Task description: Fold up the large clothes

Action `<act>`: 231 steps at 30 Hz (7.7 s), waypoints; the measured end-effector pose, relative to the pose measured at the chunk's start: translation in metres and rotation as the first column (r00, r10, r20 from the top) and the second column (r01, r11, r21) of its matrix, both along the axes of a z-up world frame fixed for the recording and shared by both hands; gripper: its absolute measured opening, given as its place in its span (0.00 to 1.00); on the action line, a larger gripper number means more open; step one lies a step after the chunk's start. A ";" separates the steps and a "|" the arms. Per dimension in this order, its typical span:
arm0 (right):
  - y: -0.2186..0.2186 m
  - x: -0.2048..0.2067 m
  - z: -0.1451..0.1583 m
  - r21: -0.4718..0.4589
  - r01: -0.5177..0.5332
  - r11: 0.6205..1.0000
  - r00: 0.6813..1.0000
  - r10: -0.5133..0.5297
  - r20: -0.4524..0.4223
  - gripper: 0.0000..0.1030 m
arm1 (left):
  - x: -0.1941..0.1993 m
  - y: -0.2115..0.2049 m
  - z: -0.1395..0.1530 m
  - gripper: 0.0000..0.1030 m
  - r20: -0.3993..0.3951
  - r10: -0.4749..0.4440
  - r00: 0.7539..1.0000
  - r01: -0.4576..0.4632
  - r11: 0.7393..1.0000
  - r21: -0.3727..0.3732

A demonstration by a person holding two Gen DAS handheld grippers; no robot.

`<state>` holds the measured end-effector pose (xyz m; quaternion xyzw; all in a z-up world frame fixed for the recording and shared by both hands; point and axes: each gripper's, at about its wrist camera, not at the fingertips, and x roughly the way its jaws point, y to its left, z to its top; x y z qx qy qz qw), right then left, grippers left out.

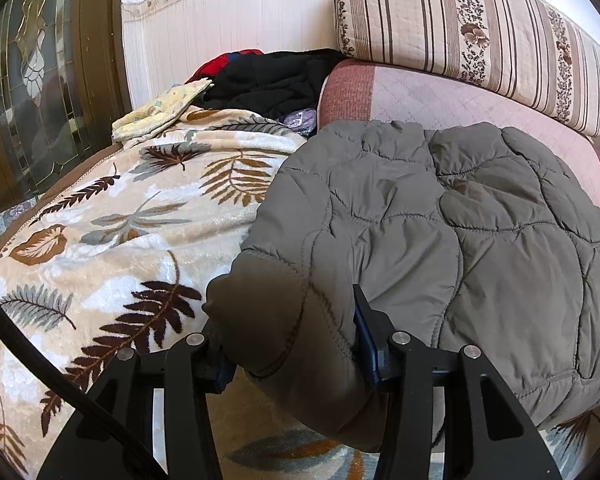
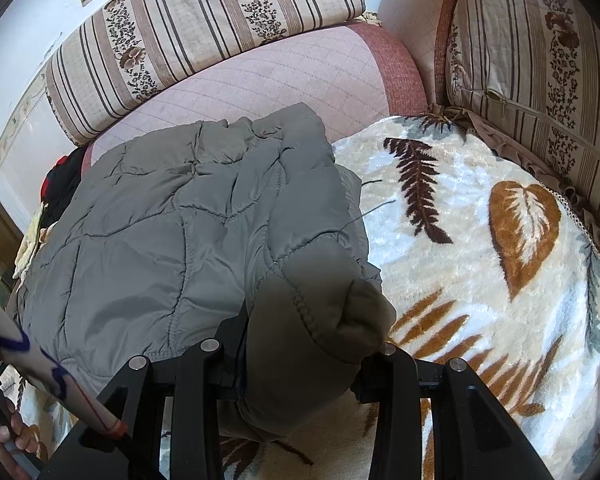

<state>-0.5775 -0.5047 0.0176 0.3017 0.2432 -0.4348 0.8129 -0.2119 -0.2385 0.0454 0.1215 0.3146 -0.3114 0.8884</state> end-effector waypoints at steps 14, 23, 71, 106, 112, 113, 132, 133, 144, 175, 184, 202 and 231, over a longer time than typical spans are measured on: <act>0.017 -0.007 0.025 -0.060 -0.021 0.998 1.000 0.021 0.002 0.36 | -0.012 0.016 0.024 0.42 0.016 -0.008 1.000 0.008 0.999 -0.035; 0.046 -0.025 0.053 -0.090 -0.029 0.995 0.999 0.031 0.029 0.36 | -0.032 0.049 0.049 0.41 0.011 -0.007 1.000 0.007 0.998 -0.065; 0.196 -0.166 0.004 0.122 0.013 0.992 0.994 -0.026 0.104 0.54 | -0.155 0.220 0.024 0.69 0.019 0.169 0.985 -0.168 0.985 -0.028; 0.159 0.016 -0.013 -0.099 -0.293 0.951 0.945 0.272 -0.180 0.62 | -0.177 0.046 -0.013 0.78 0.014 -0.173 0.985 0.171 0.983 0.068; 0.170 0.004 -0.004 -0.126 -0.269 0.955 0.958 0.251 -0.140 0.63 | -0.178 0.053 -0.012 0.78 0.029 -0.167 0.985 0.166 0.985 0.033; 0.172 0.001 0.001 -0.133 -0.262 0.956 0.961 0.246 -0.126 0.63 | -0.178 0.054 -0.012 0.78 0.030 -0.166 0.986 0.166 0.986 0.030; 0.149 -0.069 -0.013 -0.043 0.019 0.999 0.988 -0.026 -0.153 0.69 | -0.180 0.057 -0.010 0.79 0.039 -0.168 0.985 0.167 0.986 0.011; 0.149 -0.067 -0.013 -0.050 0.016 0.999 0.986 -0.024 -0.166 0.69 | -0.180 0.057 -0.010 0.79 0.041 -0.167 0.985 0.167 0.986 0.012; 0.157 -0.060 -0.017 -0.105 0.001 0.994 0.977 -0.023 -0.213 0.72 | -0.182 0.056 -0.010 0.79 0.050 -0.164 0.985 0.163 0.987 0.008; 0.217 -0.044 -0.008 -0.220 -0.092 0.971 0.978 0.047 -0.201 0.74 | -0.182 0.057 -0.008 0.79 0.053 -0.159 0.986 0.159 0.987 -0.001; 0.254 -0.068 0.036 -0.217 -0.084 0.973 0.983 0.045 -0.179 0.75 | -0.205 0.123 0.035 0.79 -0.002 -0.136 0.991 0.135 0.988 -0.077; 0.425 -0.130 0.188 -0.481 -0.137 0.866 0.987 0.162 0.011 0.99 | -0.312 0.291 0.192 1.00 0.260 -0.043 0.965 0.100 0.972 -0.212; 0.403 -0.088 0.147 -0.385 -0.213 0.898 0.977 0.187 -0.104 0.99 | -0.279 0.240 0.117 1.00 0.104 -0.033 0.994 0.022 0.994 0.108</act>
